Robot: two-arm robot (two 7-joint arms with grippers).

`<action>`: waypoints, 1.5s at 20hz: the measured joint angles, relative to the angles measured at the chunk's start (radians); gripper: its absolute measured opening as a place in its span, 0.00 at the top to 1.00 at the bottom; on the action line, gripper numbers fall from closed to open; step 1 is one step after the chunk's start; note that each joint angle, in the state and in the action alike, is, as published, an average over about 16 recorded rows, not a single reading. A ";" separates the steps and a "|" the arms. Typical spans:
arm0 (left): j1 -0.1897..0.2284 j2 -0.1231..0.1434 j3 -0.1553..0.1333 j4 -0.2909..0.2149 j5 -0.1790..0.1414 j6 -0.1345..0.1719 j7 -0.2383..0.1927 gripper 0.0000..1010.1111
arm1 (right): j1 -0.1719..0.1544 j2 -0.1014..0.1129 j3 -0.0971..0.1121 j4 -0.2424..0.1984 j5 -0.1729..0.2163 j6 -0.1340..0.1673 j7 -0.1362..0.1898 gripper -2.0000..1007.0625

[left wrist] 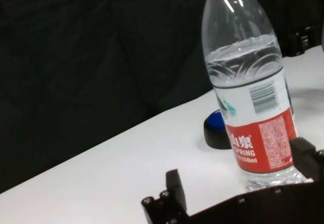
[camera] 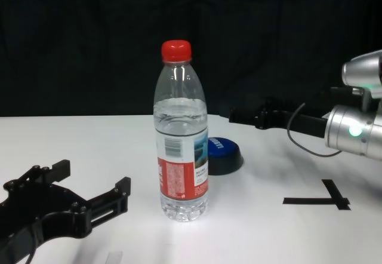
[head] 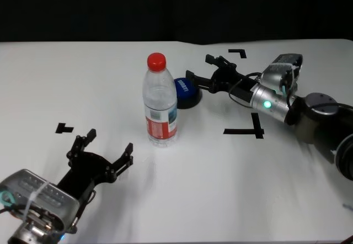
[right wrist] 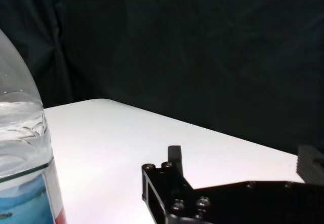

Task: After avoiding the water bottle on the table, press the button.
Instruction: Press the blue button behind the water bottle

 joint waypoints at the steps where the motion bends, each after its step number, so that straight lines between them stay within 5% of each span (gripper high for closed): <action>1: 0.000 0.000 0.000 0.000 0.000 0.000 0.000 0.01 | 0.001 0.000 -0.001 0.002 -0.001 0.000 0.000 0.00; 6: 0.000 0.000 0.000 0.000 0.000 0.000 0.000 0.01 | 0.004 -0.002 -0.004 0.007 -0.003 0.001 0.000 0.00; 9: 0.000 0.000 0.000 0.000 0.000 0.000 0.000 0.01 | -0.011 0.008 -0.007 -0.027 0.001 0.014 -0.006 0.00; 24: 0.000 0.000 0.000 0.000 0.000 0.000 0.000 0.01 | -0.205 0.129 0.011 -0.432 0.015 0.151 -0.100 0.00; 30: 0.000 0.000 0.000 0.000 0.000 0.000 0.000 0.01 | -0.220 0.125 0.024 -0.427 0.004 0.155 -0.103 0.00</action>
